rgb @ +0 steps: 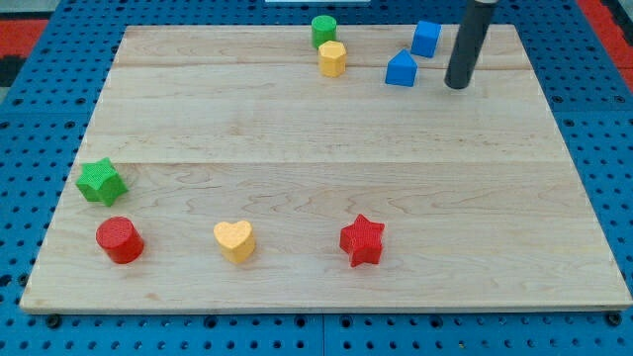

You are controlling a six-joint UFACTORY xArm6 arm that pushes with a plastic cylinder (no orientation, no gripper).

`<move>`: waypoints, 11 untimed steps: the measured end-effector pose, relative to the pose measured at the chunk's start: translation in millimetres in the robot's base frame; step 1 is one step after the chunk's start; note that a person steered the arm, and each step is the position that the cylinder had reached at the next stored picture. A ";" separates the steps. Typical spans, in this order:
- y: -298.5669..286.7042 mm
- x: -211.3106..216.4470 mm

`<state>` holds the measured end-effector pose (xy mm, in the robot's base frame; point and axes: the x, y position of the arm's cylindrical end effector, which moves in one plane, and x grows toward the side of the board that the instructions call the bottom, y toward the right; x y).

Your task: Slide the blue cube down and a bit right

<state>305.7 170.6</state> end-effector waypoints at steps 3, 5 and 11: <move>-74.1 -16.5; -44.3 -52.7; 7.7 -69.8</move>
